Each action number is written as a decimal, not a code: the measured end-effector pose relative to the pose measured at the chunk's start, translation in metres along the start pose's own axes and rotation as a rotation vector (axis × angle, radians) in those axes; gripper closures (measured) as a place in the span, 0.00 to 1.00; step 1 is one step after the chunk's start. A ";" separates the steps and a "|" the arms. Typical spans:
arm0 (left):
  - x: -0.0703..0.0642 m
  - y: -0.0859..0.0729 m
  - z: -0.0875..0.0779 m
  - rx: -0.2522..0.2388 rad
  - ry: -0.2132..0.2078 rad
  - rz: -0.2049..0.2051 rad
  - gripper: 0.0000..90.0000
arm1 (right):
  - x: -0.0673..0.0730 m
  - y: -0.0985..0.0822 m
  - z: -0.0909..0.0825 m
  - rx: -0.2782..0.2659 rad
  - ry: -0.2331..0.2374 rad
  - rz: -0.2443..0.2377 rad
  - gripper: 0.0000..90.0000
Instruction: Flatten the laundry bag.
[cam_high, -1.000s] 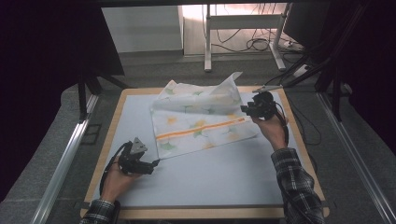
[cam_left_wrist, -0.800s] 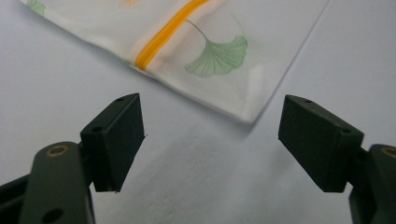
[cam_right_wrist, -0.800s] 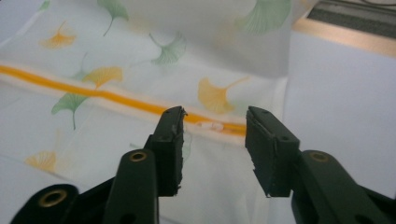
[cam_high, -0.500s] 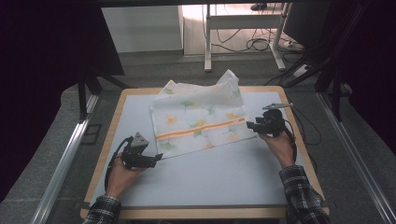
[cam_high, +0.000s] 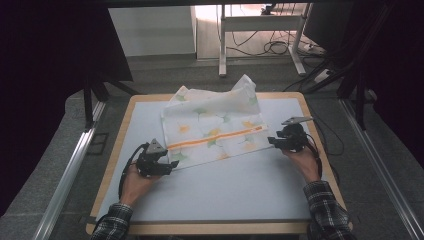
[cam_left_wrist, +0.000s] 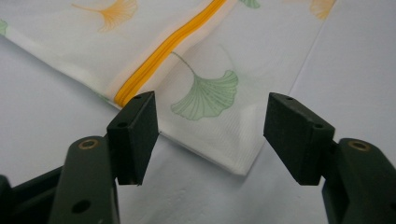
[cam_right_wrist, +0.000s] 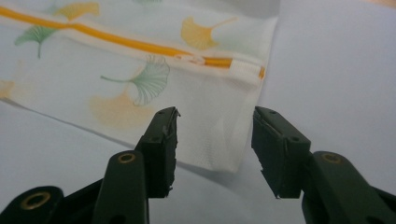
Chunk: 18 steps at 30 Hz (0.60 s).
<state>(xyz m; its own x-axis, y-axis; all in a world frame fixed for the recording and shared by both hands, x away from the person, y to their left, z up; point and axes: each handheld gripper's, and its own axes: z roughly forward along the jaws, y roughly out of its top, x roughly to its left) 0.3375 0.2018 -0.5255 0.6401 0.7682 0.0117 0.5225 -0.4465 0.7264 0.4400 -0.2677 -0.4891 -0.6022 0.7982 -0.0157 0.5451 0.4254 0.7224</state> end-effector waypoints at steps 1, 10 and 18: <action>0.000 0.000 0.000 0.000 0.000 0.000 0.41 | 0.000 0.000 0.000 0.000 0.000 0.000 0.56; 0.000 -0.004 0.010 0.061 0.021 0.015 0.46 | -0.006 -0.009 0.019 0.072 -0.034 0.029 0.57; -0.005 -0.002 0.014 0.081 -0.018 0.027 0.68 | 0.000 -0.012 0.022 0.111 -0.034 0.043 0.78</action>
<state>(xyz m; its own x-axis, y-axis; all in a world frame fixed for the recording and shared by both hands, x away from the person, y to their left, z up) 0.3406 0.1926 -0.5367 0.6643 0.7472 0.0181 0.5479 -0.5032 0.6683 0.4462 -0.2639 -0.5128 -0.5580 0.8298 -0.0108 0.6323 0.4336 0.6421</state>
